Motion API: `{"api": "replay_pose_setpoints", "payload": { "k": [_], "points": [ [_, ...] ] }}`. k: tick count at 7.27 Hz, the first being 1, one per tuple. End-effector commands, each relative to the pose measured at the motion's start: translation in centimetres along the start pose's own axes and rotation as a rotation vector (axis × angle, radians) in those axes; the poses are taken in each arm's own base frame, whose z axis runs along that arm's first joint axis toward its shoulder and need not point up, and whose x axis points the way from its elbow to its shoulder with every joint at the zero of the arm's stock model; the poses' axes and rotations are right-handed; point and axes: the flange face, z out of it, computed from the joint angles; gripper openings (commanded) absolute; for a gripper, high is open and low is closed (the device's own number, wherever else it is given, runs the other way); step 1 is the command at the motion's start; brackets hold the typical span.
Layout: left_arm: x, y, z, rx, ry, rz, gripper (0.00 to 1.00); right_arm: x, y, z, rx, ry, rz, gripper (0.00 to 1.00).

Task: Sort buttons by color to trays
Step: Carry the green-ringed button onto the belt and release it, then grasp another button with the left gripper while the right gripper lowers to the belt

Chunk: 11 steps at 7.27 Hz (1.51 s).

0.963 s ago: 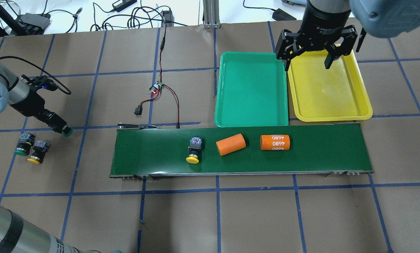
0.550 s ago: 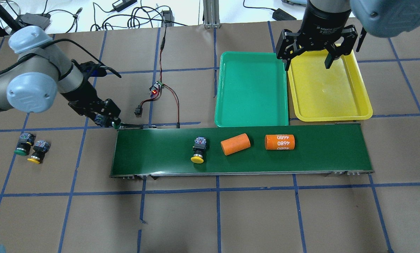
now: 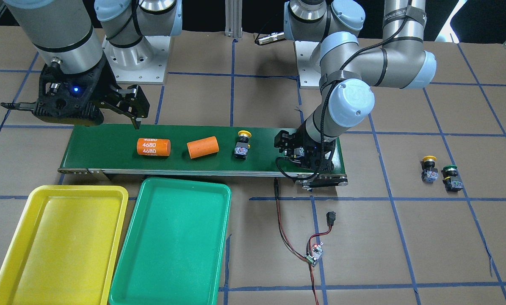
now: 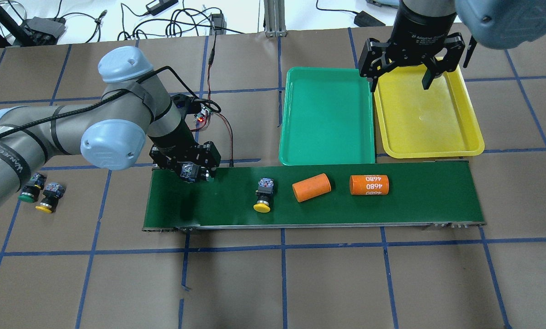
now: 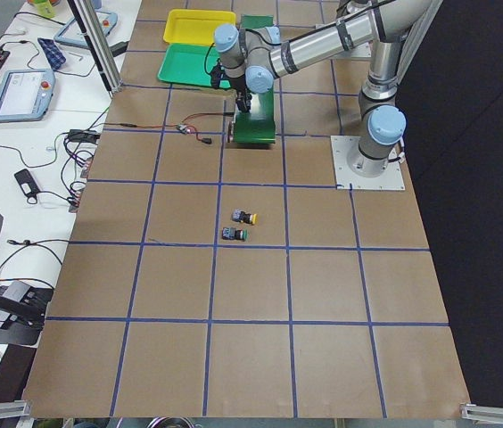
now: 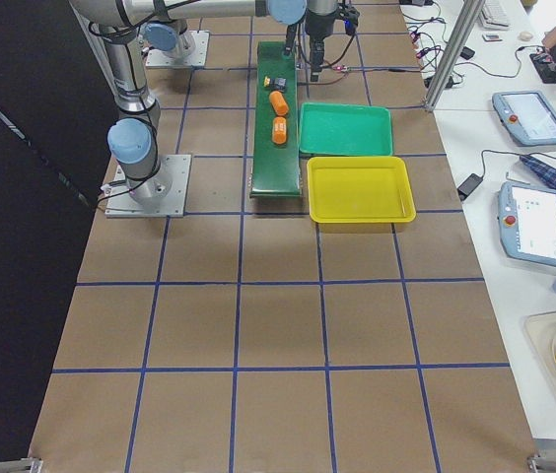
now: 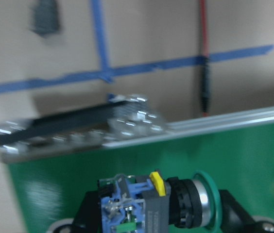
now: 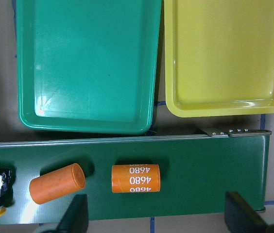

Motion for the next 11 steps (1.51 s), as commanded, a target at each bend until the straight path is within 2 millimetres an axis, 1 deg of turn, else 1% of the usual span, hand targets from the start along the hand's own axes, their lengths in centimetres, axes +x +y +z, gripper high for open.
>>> {"api": "replay_pose_setpoints", "payload": {
  "k": [1, 2, 3, 4, 5, 6, 7, 8, 9, 10, 11],
  "points": [
    [-0.1, 0.6, 1.5, 0.006, -0.002, 0.009, 1.00, 0.0, 0.1, -0.1, 0.000, 0.000, -0.002, 1.00],
    [-0.9, -0.1, 0.1, 0.046, -0.009, -0.003, 1.00, 0.0, 0.0, 0.0, -0.001, 0.000, -0.001, 1.00],
    [-5.1, -1.1, -1.5, 0.068, -0.007, -0.073, 1.00, 0.2, -0.1, 0.0, -0.001, 0.000, 0.002, 1.00],
    [-11.2, -1.8, -3.4, 0.096, 0.011, -0.105, 1.00, 0.2, 0.0, 0.2, -0.006, 0.000, 0.002, 1.00],
    [-18.6, -2.6, -5.4, 0.128, 0.014, 0.008, 1.00, 0.2, 0.4, 0.7, -0.013, 0.001, 0.002, 1.00],
    [-26.2, -2.4, -6.4, 0.136, 0.006, 0.091, 1.00, 0.4, 0.5, 1.2, -0.023, 0.003, 0.003, 1.00],
    [-33.0, -1.6, -6.5, 0.137, -0.016, 0.135, 1.00, 0.4, 0.6, 1.1, -0.020, 0.003, 0.000, 1.00],
    [-40.0, -0.8, -7.0, 0.135, -0.089, 0.110, 1.00, 0.5, 0.8, 0.6, -0.014, 0.002, 0.000, 1.00],
    [-42.8, -0.9, -7.2, 0.139, -0.095, 0.113, 1.00, 0.9, 1.4, -1.0, 0.014, 0.009, 0.006, 1.00],
    [-45.3, -0.3, -6.3, 0.133, -0.084, 0.143, 1.00, 0.6, 3.3, -2.9, 0.046, 0.001, 0.003, 1.00],
    [-48.6, 0.8, -5.5, 0.138, -0.075, 0.112, 1.00, 0.6, 3.9, -3.3, 0.051, 0.002, 0.001, 1.00]
  ]
}}
